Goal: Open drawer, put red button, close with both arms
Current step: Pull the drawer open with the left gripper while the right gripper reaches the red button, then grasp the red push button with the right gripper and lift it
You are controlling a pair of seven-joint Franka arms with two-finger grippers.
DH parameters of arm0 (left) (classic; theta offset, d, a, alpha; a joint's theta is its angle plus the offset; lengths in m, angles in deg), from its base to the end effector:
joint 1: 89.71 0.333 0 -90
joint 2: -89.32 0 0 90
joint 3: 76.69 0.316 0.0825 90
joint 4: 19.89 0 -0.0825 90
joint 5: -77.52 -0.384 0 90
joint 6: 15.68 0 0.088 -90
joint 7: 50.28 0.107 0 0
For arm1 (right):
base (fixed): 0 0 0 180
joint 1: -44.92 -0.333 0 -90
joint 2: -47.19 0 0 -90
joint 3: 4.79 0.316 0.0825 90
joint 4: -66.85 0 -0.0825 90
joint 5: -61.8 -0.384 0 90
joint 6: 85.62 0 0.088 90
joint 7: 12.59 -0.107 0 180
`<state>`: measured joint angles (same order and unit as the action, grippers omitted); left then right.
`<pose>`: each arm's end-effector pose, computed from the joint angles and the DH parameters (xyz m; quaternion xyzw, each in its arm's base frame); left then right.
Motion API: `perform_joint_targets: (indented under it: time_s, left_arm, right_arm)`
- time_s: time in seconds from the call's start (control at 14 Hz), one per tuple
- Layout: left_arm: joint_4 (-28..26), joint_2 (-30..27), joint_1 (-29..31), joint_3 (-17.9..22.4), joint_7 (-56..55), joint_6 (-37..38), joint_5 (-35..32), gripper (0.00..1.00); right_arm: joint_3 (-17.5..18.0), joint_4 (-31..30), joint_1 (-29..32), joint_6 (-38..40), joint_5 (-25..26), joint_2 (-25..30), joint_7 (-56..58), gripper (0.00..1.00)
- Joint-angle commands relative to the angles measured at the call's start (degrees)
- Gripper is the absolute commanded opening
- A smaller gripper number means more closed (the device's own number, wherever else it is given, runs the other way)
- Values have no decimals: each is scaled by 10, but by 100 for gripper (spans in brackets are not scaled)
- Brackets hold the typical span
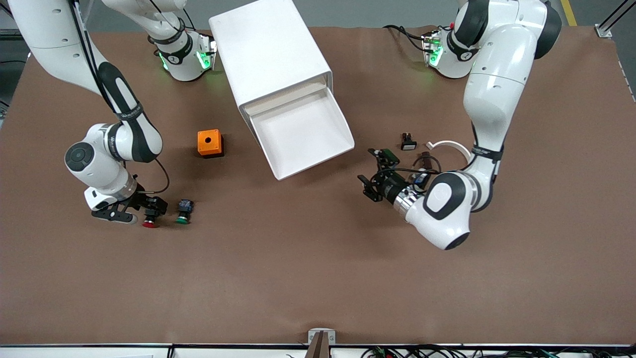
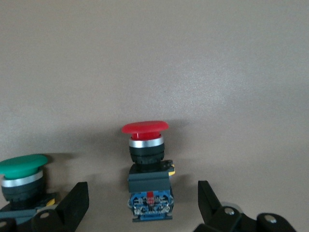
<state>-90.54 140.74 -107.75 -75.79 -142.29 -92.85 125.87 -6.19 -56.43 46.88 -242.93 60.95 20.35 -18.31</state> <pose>0.6179 -0.2903 0.2278 -0.6303 -0.5682 0.5263 0.0540 0.5788 -0.0346 0.1908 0.9945 -0.0840 0.0628 0.0008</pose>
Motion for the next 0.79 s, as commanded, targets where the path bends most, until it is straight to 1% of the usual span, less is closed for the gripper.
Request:
perform_joint_targets:
  time_s: [0.0, 0.21, 0.36, 0.5, 0.57, 0.64, 0.71]
  left_arm:
    - [-2, -34, -4, 31, 148, 4, -43, 100]
    - [-2, -58, -4, 52, 272, -24, -92, 100]
    - [-3, -80, -2, 55, 366, -60, -154, 100]
    - [-4, -102, -1, 57, 426, -88, -206, 100]
    - [-4, -112, -1, 56, 445, -104, -224, 100]
    - [-4, -115, -2, 56, 461, -120, -237, 100]
    - [-4, -115, -2, 56, 473, -142, -251, 100]
  right_arm:
    - [0, 12, 1, 1, 4, -10, -20, 100]
    - [0, 12, 0, 1, 3, -15, -31, 100]
    - [1, 11, 1, 3, 4, -16, -32, 100]
    - [1, 8, 0, 7, 3, -16, -32, 100]
    - [1, 7, 1, 8, 3, -16, -32, 97]
    - [1, 6, 1, 9, 3, -16, -32, 88]
    - [1, 5, 1, 11, 3, -16, -32, 74]
